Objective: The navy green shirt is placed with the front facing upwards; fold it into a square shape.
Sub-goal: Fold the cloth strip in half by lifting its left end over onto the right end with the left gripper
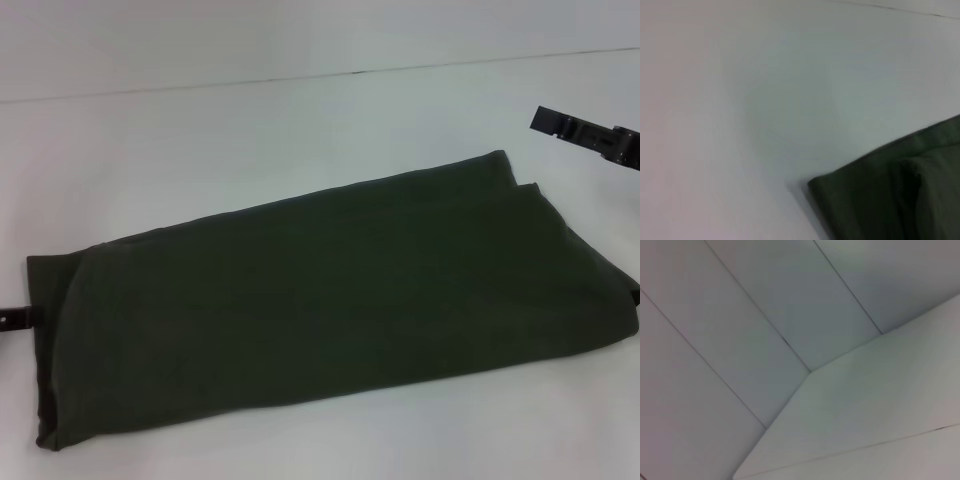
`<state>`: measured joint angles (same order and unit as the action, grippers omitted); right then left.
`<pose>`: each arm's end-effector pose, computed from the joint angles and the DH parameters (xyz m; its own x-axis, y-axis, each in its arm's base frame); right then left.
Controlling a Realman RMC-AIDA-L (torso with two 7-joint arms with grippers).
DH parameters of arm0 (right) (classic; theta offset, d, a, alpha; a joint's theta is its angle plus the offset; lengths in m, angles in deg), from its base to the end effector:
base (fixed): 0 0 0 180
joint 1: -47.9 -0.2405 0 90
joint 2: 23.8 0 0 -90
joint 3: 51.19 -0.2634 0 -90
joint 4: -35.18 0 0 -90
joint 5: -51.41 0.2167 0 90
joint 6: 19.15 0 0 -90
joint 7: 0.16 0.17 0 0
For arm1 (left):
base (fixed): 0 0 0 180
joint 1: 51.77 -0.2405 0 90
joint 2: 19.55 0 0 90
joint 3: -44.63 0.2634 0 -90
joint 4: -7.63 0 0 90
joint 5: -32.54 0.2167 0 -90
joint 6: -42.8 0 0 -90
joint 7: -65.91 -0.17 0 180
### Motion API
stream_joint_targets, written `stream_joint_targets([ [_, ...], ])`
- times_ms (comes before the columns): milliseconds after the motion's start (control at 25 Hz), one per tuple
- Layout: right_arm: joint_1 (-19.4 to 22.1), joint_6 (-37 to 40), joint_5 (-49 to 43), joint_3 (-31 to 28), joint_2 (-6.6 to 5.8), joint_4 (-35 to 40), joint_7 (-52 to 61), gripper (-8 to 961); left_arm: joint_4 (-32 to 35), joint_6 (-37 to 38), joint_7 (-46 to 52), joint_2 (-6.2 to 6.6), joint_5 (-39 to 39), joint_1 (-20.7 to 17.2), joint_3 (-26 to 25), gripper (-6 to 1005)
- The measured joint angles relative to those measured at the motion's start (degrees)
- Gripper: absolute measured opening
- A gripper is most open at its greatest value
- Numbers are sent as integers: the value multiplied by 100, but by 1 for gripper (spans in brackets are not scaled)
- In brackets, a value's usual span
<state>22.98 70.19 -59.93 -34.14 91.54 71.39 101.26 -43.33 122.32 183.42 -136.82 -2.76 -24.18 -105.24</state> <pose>0.3283 0.3451 0.0631 0.2833 -0.5184 -0.8069 -0.8855 -0.4645 -0.0124 -0.3681 0.3469 0.0385 0.4530 0.8294 0.3270 0.8700 -0.3312 -0.3652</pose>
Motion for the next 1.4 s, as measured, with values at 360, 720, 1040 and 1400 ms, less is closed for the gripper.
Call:
stream_joint_targets([
  [360, 4, 42, 14, -37, -20, 7, 0, 915, 96, 161, -2, 3, 7, 30, 164, 788],
  [720, -5, 41, 17, -45, -31, 9, 0, 915, 45, 446, 18, 68, -42, 133, 141, 786],
  [1040, -11, 38, 17, -45, -39, 9, 0, 914, 65, 539, 81, 114, -47, 247, 159, 785],
  [1400, 2, 37, 17, -53, -39, 9, 0, 914, 179, 551, 101, 104, -18, 281, 169, 784],
])
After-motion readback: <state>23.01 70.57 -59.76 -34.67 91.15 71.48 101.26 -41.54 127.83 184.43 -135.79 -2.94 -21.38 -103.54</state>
